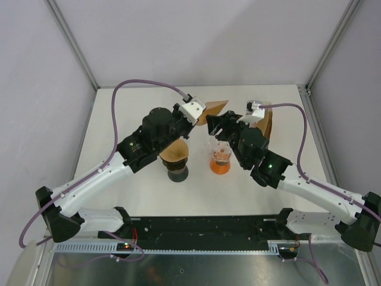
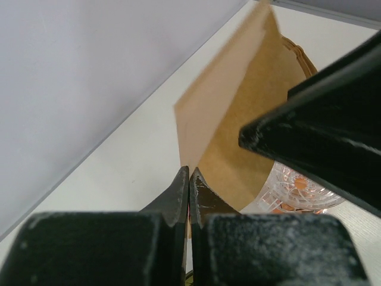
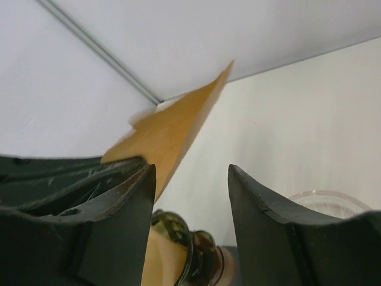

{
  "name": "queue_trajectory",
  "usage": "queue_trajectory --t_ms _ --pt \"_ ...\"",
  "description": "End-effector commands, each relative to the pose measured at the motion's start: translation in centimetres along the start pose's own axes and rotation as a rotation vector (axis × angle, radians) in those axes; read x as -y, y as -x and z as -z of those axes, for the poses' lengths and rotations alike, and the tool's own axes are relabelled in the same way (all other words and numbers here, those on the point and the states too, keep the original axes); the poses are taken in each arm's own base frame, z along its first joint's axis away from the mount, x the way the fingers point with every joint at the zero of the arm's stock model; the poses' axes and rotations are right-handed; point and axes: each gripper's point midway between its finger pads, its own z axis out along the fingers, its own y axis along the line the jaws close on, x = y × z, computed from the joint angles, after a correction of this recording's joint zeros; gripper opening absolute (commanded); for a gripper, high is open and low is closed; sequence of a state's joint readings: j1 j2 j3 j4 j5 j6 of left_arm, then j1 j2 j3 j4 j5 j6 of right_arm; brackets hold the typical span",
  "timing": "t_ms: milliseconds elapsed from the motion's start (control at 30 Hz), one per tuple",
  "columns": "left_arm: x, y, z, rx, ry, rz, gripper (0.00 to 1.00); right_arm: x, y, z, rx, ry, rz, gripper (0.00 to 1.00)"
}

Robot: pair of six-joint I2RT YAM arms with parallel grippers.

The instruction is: Place the coffee filter in the dripper

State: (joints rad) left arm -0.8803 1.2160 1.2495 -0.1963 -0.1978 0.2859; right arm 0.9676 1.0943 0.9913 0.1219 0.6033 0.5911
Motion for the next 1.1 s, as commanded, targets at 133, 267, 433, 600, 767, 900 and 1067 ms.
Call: queue_trajectory --t_ms 133,267,433,600,767,900,1067 --pt "-0.7 4.0 1.7 0.102 -0.01 0.068 0.0 -0.1 3.4 -2.5 0.108 0.002 -0.115 0.4" --pt "-1.1 4.4 1.8 0.109 0.006 0.077 0.0 0.5 2.9 -3.1 0.087 -0.001 -0.117 0.2" --pt "-2.3 5.3 2.2 0.119 0.057 0.082 0.0 1.3 2.9 -3.0 0.072 -0.028 -0.064 0.01" --pt "-0.4 4.9 2.5 0.101 -0.054 0.069 0.32 2.4 3.6 -1.8 -0.01 -0.1 0.091 0.0" --pt "3.6 3.6 4.0 0.054 -0.27 0.121 0.72 3.8 3.8 0.7 -0.223 -0.18 0.293 0.0" --pt "4.0 4.5 4.8 0.042 -0.306 0.176 0.8 4.8 4.9 2.7 -0.373 -0.25 0.385 0.0" --pt "6.4 6.2 4.5 0.041 -0.439 0.284 0.89 3.8 4.9 2.9 -0.479 -0.265 0.419 0.0"
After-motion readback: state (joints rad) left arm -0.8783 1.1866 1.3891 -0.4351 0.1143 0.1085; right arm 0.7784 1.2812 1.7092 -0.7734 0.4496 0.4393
